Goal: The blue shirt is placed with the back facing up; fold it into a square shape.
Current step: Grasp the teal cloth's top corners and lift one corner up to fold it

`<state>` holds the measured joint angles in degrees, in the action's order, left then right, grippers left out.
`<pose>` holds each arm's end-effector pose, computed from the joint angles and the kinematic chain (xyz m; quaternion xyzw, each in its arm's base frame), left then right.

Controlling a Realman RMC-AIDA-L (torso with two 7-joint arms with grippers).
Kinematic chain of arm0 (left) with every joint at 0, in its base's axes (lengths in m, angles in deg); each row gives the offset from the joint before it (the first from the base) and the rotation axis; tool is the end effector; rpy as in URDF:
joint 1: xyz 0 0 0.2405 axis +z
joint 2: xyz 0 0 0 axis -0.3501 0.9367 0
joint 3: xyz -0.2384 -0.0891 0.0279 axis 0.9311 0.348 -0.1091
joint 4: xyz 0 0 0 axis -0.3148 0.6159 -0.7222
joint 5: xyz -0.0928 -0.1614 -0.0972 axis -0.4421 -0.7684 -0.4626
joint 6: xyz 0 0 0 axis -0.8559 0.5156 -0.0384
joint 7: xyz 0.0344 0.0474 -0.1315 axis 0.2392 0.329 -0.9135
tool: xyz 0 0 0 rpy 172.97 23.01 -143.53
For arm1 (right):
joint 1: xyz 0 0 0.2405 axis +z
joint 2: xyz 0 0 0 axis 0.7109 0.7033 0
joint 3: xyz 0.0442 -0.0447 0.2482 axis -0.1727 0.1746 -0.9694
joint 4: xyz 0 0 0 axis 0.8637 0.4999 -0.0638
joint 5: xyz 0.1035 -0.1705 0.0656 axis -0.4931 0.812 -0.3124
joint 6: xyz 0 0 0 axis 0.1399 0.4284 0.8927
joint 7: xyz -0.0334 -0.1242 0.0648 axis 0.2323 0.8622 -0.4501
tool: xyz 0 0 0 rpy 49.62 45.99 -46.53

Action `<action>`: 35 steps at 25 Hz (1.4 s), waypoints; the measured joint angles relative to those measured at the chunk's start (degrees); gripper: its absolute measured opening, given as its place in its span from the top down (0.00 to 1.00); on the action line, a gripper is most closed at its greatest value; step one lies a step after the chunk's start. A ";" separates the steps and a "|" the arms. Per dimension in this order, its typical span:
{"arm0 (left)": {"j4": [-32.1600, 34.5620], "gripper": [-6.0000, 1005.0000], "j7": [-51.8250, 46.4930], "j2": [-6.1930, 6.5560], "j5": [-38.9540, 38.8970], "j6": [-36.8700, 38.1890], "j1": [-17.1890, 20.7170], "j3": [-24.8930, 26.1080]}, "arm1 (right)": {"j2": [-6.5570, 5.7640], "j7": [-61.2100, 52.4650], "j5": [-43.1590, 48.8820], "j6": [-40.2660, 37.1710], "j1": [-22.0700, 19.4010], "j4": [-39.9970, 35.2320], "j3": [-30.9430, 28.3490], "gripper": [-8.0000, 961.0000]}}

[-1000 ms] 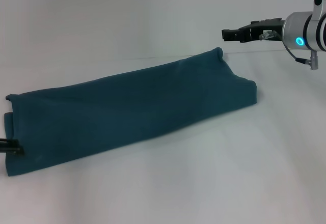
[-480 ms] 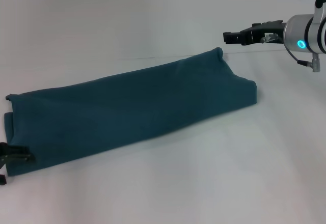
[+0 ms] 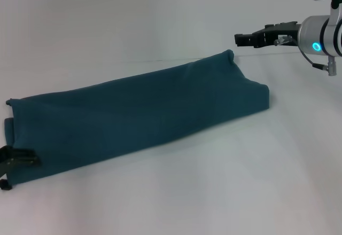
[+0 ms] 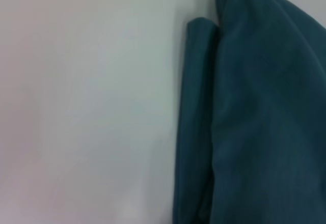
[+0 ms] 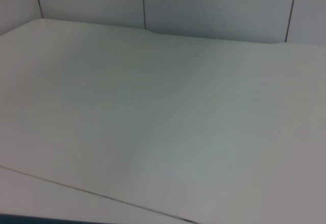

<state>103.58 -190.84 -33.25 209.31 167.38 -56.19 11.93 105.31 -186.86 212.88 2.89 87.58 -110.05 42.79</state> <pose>-0.3221 0.3604 0.0617 -0.5829 -0.7749 -0.0304 0.2427 0.2081 0.4717 0.0413 -0.8183 0.3594 0.0980 0.4377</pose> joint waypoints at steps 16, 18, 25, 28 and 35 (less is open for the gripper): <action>-2.34 0.11 0.33 0.08 0.09 -1.42 -2.61 -0.54 | 0.09 0.10 -0.20 0.03 -0.03 0.00 0.06 0.03; -2.58 0.11 0.44 0.09 0.26 -1.75 -2.74 -0.95 | 0.09 0.09 -0.24 0.03 -0.08 0.00 0.16 0.03; -4.09 0.11 1.59 -0.16 1.28 -4.50 -3.24 -4.52 | 0.09 0.10 -0.39 -0.01 -0.09 -0.29 0.59 0.03; -4.24 0.20 2.45 -0.30 1.32 -5.03 -3.32 -5.72 | 0.14 0.10 -0.41 -0.46 -0.09 -0.81 0.59 0.04; -4.04 0.57 3.24 -0.24 1.36 -5.00 -3.96 -6.44 | 0.19 0.10 -0.42 -0.74 -0.09 -0.88 0.59 0.04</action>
<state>99.53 -187.60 -33.49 210.67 162.39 -60.15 5.49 105.50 -186.76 212.46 2.15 87.49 -110.93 43.38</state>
